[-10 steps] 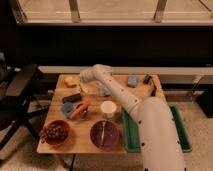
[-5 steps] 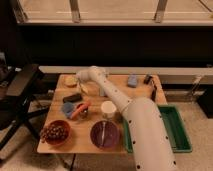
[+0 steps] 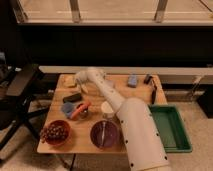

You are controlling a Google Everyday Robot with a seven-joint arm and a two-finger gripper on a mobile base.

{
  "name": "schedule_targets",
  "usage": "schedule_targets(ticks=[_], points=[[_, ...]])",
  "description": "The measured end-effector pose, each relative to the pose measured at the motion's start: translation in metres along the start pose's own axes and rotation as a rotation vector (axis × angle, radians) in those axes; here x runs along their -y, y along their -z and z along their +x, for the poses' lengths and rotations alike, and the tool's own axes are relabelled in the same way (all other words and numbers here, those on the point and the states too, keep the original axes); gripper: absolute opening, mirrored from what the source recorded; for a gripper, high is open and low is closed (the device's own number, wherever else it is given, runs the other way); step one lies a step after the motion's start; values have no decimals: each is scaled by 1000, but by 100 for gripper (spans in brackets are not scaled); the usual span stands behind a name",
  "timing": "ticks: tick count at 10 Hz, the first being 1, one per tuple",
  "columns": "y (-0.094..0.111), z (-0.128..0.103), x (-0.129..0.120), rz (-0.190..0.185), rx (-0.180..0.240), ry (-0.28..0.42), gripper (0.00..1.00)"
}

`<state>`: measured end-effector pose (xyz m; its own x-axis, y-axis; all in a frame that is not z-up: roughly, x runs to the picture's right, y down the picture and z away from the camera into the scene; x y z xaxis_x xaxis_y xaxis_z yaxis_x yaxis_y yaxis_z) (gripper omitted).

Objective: Place apple in plastic cup

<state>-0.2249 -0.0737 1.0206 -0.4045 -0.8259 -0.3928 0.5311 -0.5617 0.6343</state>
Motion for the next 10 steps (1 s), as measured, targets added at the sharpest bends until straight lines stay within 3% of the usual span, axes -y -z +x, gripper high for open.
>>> schedule_targets(ticks=[4,10], points=[[-15,-4,2,36,0,-3,72],[-17,1,7,27,-29,-2,15]])
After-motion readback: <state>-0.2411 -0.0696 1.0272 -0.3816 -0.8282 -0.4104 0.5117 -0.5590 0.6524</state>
